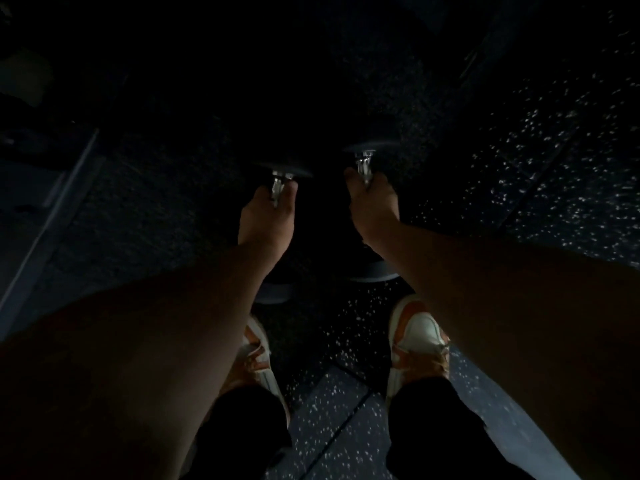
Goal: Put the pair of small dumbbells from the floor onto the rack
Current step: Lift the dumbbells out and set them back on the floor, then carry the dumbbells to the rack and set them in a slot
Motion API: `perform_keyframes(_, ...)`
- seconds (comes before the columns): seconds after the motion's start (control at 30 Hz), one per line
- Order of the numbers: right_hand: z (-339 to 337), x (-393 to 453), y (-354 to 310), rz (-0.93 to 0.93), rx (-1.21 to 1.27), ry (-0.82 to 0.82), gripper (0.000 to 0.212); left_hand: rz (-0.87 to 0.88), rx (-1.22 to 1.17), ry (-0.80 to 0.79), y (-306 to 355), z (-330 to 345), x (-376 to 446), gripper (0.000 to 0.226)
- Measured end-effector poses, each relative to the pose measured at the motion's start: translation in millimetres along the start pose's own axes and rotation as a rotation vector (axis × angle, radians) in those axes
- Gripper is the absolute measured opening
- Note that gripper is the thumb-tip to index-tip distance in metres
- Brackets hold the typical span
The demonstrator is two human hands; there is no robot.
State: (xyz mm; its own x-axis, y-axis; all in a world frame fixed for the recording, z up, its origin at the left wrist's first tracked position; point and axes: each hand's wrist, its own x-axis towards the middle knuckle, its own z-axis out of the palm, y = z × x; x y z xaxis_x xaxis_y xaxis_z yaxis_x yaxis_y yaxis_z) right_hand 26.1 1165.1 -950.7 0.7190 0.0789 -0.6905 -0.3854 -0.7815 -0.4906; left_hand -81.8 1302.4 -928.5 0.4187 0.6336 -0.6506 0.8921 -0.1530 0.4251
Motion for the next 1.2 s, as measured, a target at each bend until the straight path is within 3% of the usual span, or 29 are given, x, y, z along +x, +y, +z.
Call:
perform_keyframes(0.2,-65,-84,-37,0.074,0.064,-0.003,0.069,-0.057,-0.100,0.061,50,-48,-71,0.053)
perform_keyframes(0.63,-316,-338,-125,0.129,0.212,-0.041,0.042,-0.007,-0.146,0.078,221,-186,-339,0.048)
perform_keyframes(0.8,-394,-409,-141,0.121,0.262,0.039,0.042,0.069,-0.174,0.000,267,-213,-421,0.053)
perform_keyframes(0.9,-425,-444,-144,0.117,0.308,0.098,0.028,0.106,-0.234,-0.074,289,-225,-458,0.051)
perform_keyframes(1.0,-454,-477,-142,0.105,0.358,0.186,0.031,0.087,-0.323,-0.163,304,-234,-484,0.069)
perform_keyframes(1.2,-514,-534,-123,0.115,0.462,0.347,0.034,0.118,-0.331,-0.212,330,-246,-529,0.070)
